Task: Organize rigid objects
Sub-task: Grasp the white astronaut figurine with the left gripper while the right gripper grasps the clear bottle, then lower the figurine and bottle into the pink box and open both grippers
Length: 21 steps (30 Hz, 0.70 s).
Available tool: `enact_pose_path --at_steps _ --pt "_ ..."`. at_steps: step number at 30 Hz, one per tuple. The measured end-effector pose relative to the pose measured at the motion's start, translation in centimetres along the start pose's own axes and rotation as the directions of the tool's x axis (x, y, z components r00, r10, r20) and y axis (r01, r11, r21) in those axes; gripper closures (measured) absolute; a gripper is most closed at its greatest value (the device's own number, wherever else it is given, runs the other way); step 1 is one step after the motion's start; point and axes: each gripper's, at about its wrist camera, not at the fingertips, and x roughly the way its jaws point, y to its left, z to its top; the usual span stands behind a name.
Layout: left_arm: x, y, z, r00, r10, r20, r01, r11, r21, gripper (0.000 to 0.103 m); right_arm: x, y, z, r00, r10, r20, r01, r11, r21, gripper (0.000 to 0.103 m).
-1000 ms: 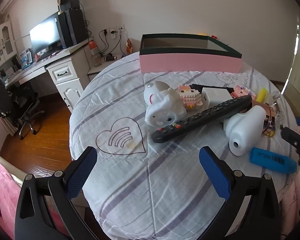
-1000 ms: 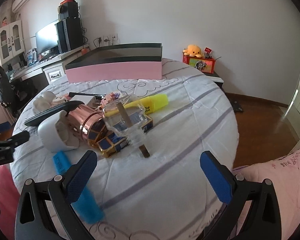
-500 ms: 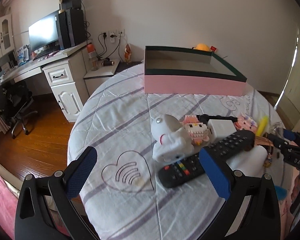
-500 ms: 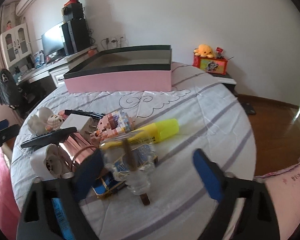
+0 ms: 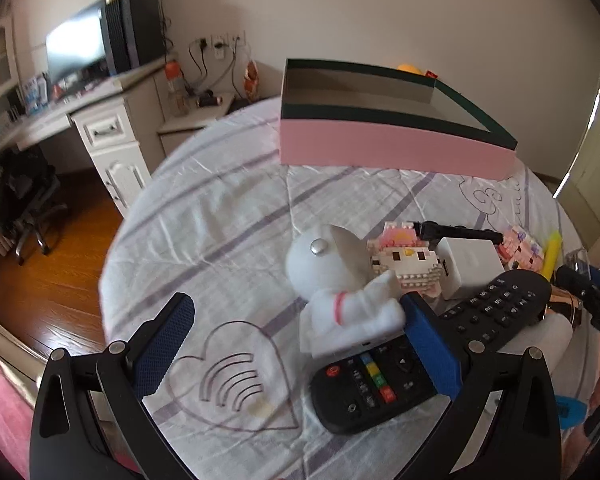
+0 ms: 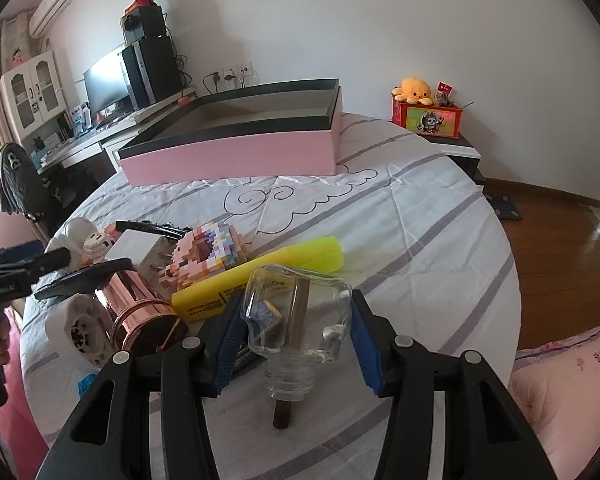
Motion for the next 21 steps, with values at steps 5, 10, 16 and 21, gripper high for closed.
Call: enact_pose_path --at_steps 5,10,16,21 --pt "1.9 0.6 -0.2 0.997 -0.074 -0.027 0.073 0.996 -0.044 0.0 0.2 -0.1 0.1 1.0 0.008 0.001 -0.008 1.0 0.004 0.052" --pt "1.2 -0.3 -0.4 0.998 -0.068 0.007 0.068 0.997 0.037 0.033 0.2 -0.1 0.3 1.0 0.011 -0.001 -0.012 1.0 -0.006 0.052" --pt "0.0 0.3 0.1 0.996 -0.085 0.015 0.084 0.995 0.046 0.048 -0.7 0.2 0.8 1.0 -0.011 0.017 0.012 0.999 -0.035 0.052" --pt "-1.3 1.0 0.5 0.995 -0.082 0.056 0.079 0.996 0.048 0.048 -1.7 0.2 1.7 0.999 -0.02 0.045 0.023 0.999 -0.049 0.052"
